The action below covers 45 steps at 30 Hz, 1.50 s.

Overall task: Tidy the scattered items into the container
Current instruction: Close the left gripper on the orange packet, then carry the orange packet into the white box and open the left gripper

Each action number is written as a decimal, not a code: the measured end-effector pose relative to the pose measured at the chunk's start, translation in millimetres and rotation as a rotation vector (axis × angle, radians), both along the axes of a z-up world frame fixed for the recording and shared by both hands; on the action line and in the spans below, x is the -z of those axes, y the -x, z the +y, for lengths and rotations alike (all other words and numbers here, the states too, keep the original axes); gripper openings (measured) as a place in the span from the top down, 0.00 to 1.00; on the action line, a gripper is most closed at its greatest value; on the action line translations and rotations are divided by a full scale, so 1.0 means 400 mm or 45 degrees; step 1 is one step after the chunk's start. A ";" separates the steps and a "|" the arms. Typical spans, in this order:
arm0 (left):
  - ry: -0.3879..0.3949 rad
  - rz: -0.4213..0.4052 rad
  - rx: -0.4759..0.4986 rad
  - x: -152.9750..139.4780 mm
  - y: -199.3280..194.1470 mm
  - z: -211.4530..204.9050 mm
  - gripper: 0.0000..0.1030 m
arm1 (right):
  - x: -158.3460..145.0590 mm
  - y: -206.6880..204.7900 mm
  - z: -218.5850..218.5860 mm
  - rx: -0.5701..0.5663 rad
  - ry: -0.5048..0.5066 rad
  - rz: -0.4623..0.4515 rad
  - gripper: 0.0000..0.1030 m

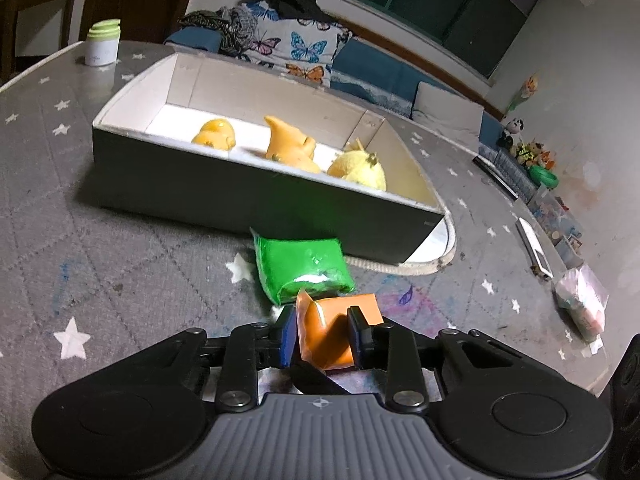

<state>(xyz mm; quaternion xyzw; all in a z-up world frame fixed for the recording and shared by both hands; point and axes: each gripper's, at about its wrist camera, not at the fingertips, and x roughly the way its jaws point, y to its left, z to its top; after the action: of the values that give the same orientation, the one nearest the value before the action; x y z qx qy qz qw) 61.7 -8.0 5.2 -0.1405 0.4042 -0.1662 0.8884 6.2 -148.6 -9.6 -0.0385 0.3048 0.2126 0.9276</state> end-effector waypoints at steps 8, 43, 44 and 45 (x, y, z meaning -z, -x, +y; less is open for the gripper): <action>0.021 -0.101 0.016 -0.053 -0.006 -0.010 0.72 | -0.044 -0.003 -0.008 0.016 -0.006 -0.083 0.40; 0.135 -0.167 0.050 -0.085 -0.251 -0.080 0.74 | -0.098 -0.215 -0.079 0.163 0.004 -0.225 0.40; 0.139 -0.164 0.049 -0.084 -0.254 -0.079 0.74 | -0.096 -0.216 -0.079 0.164 0.003 -0.222 0.40; 0.142 -0.161 0.048 -0.082 -0.256 -0.078 0.74 | -0.096 -0.216 -0.080 0.164 -0.002 -0.221 0.40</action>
<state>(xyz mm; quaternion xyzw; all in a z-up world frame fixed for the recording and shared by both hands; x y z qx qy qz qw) 164.1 -39.1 38.1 -0.1715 0.3398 -0.2136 0.8997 92.5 -180.7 28.8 -0.0365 0.2252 0.1488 0.9622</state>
